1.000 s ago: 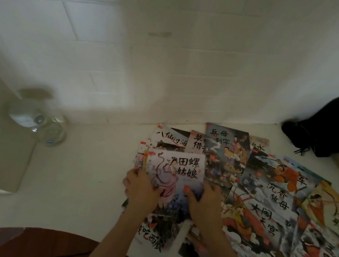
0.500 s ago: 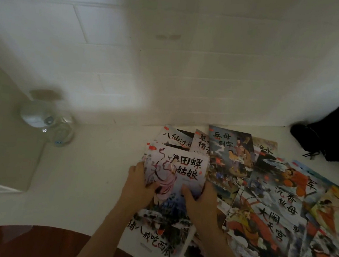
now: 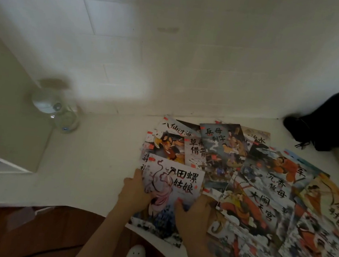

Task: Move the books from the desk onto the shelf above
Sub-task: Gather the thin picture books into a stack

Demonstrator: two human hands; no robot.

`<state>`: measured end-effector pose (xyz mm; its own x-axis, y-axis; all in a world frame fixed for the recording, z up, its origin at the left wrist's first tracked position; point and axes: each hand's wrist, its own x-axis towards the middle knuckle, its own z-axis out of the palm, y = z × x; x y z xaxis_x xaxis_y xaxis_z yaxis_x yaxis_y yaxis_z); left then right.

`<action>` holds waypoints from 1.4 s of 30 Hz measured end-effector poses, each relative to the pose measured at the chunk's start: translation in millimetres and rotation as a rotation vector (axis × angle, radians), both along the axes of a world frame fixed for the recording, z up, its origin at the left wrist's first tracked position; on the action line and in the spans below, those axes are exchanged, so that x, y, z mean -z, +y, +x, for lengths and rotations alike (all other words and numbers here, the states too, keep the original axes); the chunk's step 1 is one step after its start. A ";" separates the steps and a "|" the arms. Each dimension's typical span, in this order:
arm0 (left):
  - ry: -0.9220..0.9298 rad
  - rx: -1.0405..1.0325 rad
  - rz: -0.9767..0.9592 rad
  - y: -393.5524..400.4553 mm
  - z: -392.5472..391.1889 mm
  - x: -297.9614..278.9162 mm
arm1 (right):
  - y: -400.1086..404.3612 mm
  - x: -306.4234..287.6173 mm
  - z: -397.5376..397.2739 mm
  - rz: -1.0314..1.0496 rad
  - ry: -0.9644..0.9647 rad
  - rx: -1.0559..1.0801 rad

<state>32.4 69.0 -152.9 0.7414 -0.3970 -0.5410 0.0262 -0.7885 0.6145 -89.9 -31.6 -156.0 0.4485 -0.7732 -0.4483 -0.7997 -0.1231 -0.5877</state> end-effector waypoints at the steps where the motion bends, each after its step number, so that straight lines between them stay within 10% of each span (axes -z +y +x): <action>1: 0.031 -0.036 -0.068 1.3 0.4 -3.6 | -0.1 3.2 1.0 0.021 -0.034 0.005; 8: 0.089 -0.189 -0.467 35.0 3.1 -24.1 | -3.0 -12.3 7.8 0.262 -0.445 0.054; 14: -0.175 -0.162 -0.677 36.2 13.8 -35.8 | -6.5 -33.4 35.5 0.079 -0.800 -0.123; 26: -0.203 -0.260 -0.722 25.2 19.0 4.1 | -6.0 -4.5 44.9 0.115 -0.713 -0.203; 42: -1.003 -0.556 -0.993 147.9 -6.0 -322.0 | 101.9 -328.5 99.7 -0.010 -1.457 -0.564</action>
<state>26.3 216.9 169.2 0.8033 0.1597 0.5738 -0.5673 -0.0879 0.8188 9.7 70.3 172.5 0.6972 -0.3619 0.6188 0.5866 -0.2081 -0.7827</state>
